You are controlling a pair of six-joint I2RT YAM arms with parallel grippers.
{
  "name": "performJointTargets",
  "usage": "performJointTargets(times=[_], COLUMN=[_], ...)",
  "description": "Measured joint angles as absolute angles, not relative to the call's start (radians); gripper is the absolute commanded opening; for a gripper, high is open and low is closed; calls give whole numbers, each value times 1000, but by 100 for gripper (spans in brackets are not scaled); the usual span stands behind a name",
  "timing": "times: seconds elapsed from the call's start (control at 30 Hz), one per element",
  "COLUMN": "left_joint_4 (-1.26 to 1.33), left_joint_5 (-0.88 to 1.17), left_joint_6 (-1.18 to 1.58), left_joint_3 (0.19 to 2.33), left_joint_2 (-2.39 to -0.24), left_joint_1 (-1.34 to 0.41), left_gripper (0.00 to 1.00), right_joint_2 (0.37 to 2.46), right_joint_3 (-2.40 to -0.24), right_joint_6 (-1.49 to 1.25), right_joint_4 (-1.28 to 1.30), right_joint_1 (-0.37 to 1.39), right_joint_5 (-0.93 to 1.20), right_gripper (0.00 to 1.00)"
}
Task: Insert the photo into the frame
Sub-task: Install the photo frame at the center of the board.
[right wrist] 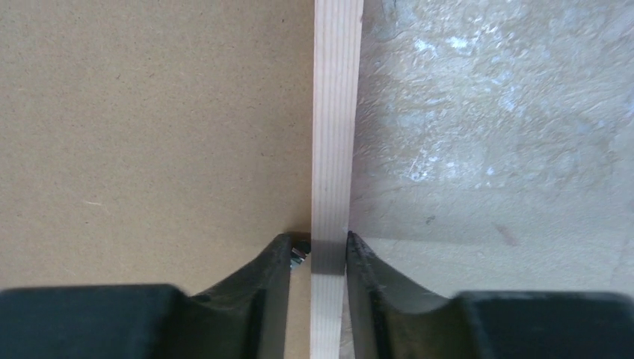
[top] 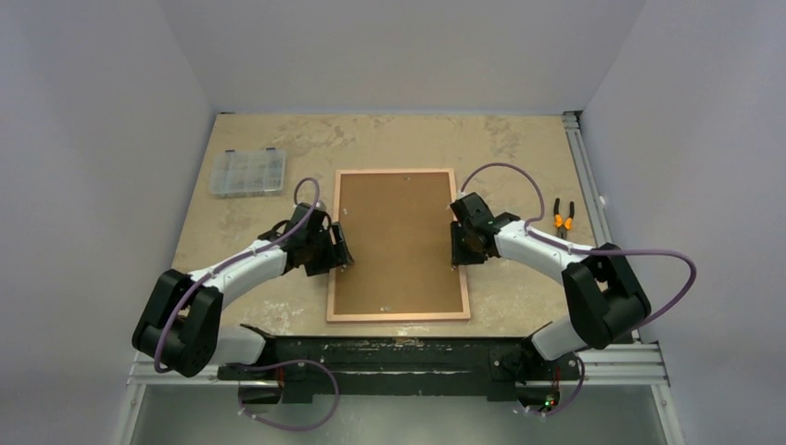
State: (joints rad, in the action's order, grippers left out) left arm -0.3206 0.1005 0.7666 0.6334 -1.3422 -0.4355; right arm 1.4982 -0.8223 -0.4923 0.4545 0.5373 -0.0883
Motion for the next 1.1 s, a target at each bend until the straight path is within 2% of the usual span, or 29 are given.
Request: performJointTargets(times=[0.13, 0.5, 0.6, 0.67, 0.77, 1.1], left_joint_4=[-321, -322, -321, -321, -326, -454], left_joint_5=[101, 101, 101, 99, 90, -82], left_joint_6=[767, 765, 762, 753, 736, 711], left_joint_3=[633, 633, 630, 630, 633, 719], left_joint_2=[-1342, -1333, -1327, -1327, -1326, -1391], left_joint_1=[-435, -435, -436, -439, -447, -546], left_gripper=[66, 66, 67, 68, 68, 63], right_joint_2=[1498, 1496, 1494, 1493, 1492, 1463], right_joint_3=[-833, -836, -836, -835, -831, -785], right_joint_6=[-489, -483, -480, -480, -479, -486], right_joint_4=[485, 491, 490, 488, 477, 426], right_joint_1=[532, 532, 532, 532, 533, 532], right_joint_5=[-120, -127, -119, -110, -83, -57], right_gripper=[0, 0, 26, 32, 35, 35])
